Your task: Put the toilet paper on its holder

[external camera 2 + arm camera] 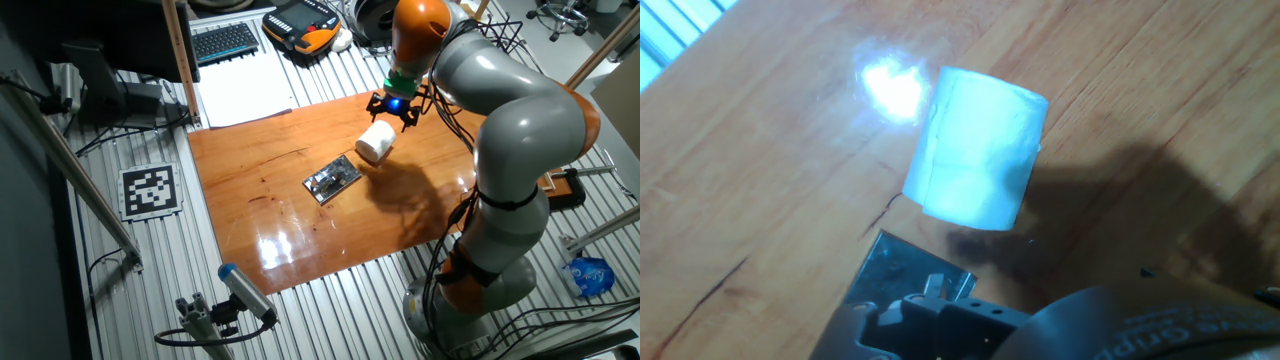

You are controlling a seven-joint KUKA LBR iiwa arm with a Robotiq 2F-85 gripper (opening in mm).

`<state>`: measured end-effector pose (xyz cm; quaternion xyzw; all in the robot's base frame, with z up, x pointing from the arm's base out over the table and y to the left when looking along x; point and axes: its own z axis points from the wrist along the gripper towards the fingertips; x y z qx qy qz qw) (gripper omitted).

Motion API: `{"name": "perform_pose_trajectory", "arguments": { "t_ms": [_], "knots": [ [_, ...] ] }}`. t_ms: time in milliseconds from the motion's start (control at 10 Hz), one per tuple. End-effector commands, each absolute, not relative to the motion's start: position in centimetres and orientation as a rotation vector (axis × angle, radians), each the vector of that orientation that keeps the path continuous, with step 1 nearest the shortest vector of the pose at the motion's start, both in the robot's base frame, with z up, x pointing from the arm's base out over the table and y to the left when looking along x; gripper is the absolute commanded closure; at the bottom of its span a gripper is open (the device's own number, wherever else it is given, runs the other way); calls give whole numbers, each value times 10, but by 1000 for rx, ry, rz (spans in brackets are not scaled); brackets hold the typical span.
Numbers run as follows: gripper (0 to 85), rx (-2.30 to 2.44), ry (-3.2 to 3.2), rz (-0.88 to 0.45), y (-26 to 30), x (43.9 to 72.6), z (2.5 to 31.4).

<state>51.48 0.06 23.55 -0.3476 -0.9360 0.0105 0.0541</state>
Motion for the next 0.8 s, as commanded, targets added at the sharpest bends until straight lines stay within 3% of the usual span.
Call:
{"name": "perform_pose_trajectory", "arguments": {
  "t_ms": [0,700],
  "knots": [
    [0,-1050,-2851,31,1,515,236],
    [0,-1027,-2859,10,1,515,236]
  ]
}}
